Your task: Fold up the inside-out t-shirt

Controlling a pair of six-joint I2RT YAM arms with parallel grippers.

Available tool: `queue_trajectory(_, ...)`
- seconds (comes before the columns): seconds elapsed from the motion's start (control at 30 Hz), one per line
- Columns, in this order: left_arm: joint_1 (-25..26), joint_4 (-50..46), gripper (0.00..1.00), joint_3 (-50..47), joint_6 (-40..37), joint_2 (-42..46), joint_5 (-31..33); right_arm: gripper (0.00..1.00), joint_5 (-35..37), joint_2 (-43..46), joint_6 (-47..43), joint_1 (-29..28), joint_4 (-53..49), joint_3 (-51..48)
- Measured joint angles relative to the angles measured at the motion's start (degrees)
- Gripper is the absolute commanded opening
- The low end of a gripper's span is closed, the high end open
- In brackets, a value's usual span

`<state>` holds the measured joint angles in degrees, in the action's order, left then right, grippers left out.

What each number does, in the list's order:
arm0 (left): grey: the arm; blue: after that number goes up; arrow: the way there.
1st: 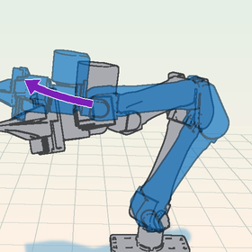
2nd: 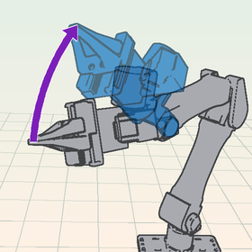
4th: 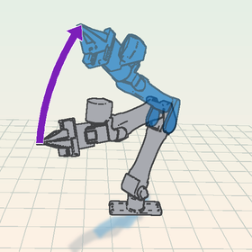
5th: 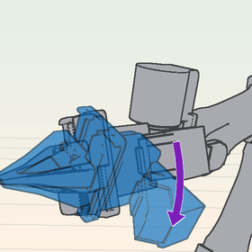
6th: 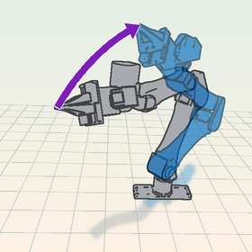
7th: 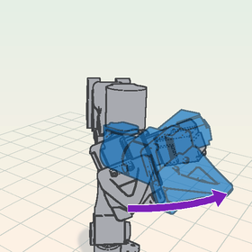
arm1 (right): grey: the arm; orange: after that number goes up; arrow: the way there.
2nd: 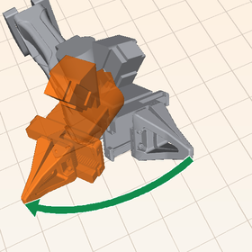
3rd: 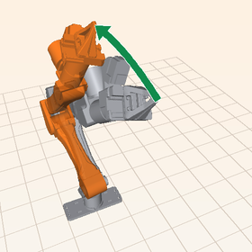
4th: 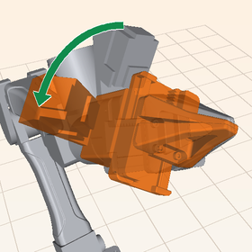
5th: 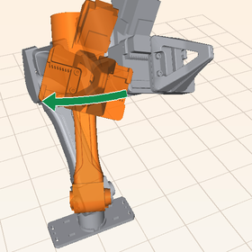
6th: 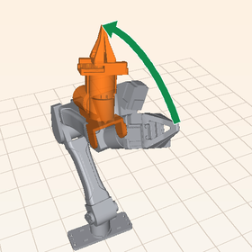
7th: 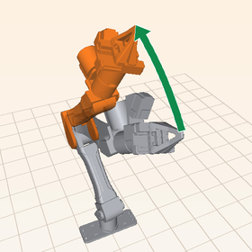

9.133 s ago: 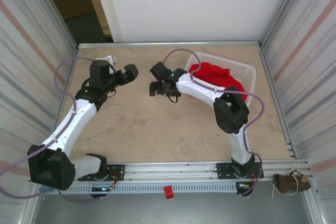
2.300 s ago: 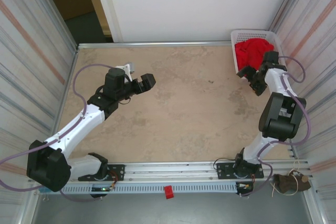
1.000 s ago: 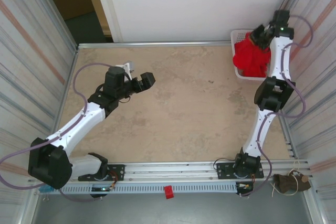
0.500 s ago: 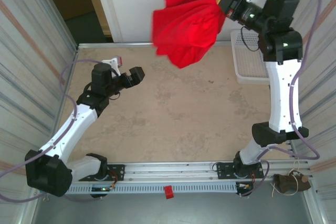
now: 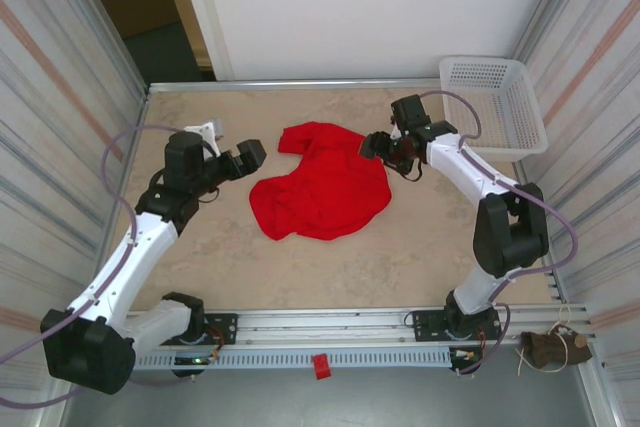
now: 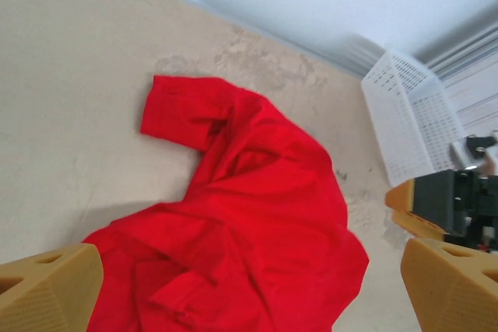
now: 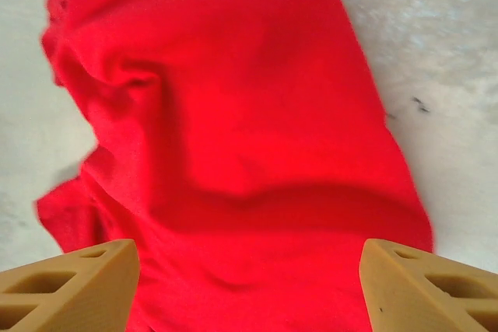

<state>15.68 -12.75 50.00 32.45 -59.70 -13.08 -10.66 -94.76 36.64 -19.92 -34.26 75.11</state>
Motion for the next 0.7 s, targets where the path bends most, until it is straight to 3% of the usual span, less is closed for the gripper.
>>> queue_trajectory(0.17, 0.00, -2.49, 0.99, -1.88, -0.68, -1.05, 0.26, 0.77, 5.25, 5.11, -4.20, -5.11, -3.89, -0.04)
queue_trajectory(0.27, 0.24, -2.43, 0.92, -3.85, -0.13, -4.48, -0.24, 0.77, 6.05, 6.43, -4.81, -6.34, -3.61, -2.32)
queue_trajectory(0.5, 8.50, -3.26, 0.86, -1.75, -2.14, -20.15, 4.79, 0.77, 5.97, 6.47, -4.72, -2.99, -3.32, -10.93)
queue_trajectory(0.7, 9.66, -2.67, 0.85, 1.60, -2.47, -28.79, 9.25, 0.78, 4.22, 6.47, -4.13, -0.35, -0.79, -13.75)
